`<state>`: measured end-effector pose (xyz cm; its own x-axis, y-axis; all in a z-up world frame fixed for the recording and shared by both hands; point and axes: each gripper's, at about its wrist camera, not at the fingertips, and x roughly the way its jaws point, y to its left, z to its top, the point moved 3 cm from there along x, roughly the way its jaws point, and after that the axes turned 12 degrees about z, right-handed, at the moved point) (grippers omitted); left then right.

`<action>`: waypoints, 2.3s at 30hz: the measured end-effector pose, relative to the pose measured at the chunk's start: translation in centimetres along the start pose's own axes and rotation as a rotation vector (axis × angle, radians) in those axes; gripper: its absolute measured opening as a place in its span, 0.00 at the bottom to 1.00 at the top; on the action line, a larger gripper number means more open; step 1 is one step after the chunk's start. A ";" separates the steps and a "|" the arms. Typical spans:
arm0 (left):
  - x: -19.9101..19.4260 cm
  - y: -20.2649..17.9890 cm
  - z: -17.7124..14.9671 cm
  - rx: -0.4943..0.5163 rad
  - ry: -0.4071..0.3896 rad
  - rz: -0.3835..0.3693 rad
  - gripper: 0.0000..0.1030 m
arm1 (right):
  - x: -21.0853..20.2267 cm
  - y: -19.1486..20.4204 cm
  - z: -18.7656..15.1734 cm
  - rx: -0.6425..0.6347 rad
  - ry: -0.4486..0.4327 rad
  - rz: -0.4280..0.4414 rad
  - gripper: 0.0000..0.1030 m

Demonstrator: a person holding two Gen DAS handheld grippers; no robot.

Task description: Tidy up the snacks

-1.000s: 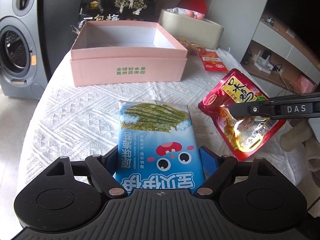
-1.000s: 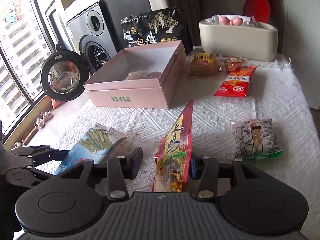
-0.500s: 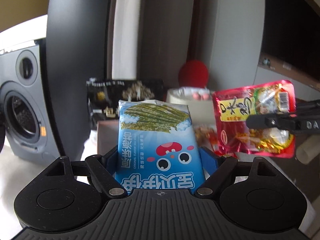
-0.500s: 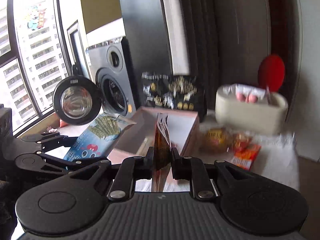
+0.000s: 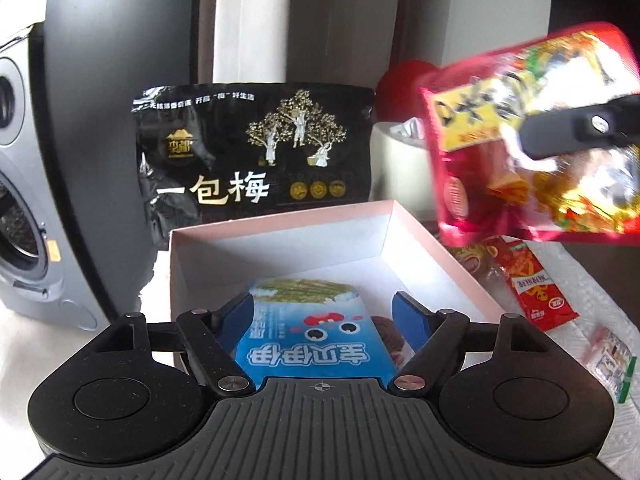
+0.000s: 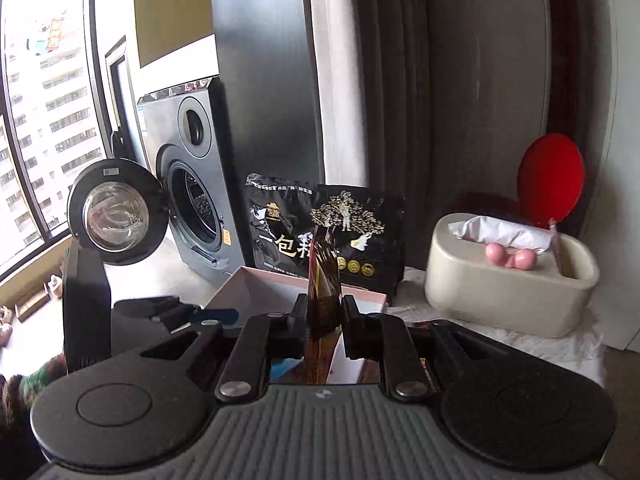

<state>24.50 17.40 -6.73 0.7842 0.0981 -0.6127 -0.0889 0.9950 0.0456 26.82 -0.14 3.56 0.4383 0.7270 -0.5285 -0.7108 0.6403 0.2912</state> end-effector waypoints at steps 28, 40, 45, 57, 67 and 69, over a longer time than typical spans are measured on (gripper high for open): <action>-8.4 -4.7 -7.0 -0.112 0.074 -0.277 0.78 | 10.4 -18.3 -2.9 0.278 0.140 -0.247 0.67; -7.1 -4.1 -7.6 -0.172 0.112 -0.249 0.78 | 8.1 -17.8 -5.8 0.250 0.310 -0.103 0.18; -6.6 -5.2 -7.5 -0.169 0.131 -0.267 0.78 | 3.7 -14.3 -10.1 0.184 0.415 0.001 0.12; -7.2 -9.6 -7.3 -0.063 0.149 -0.305 0.78 | 0.7 -16.1 -7.3 0.118 0.144 -0.232 0.76; -7.6 -8.5 -8.1 -0.077 0.174 -0.273 0.78 | 10.0 -22.4 -4.5 0.273 0.221 -0.169 0.76; -7.3 -8.1 -8.3 -0.090 0.178 -0.271 0.78 | 9.8 -23.2 -4.5 0.340 0.210 -0.112 0.79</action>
<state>14.41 8.46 -9.16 0.6680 -0.1825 -0.7214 0.0481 0.9780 -0.2028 45.08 -8.96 -11.99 0.3557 0.6046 -0.7127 -0.4276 0.7833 0.4511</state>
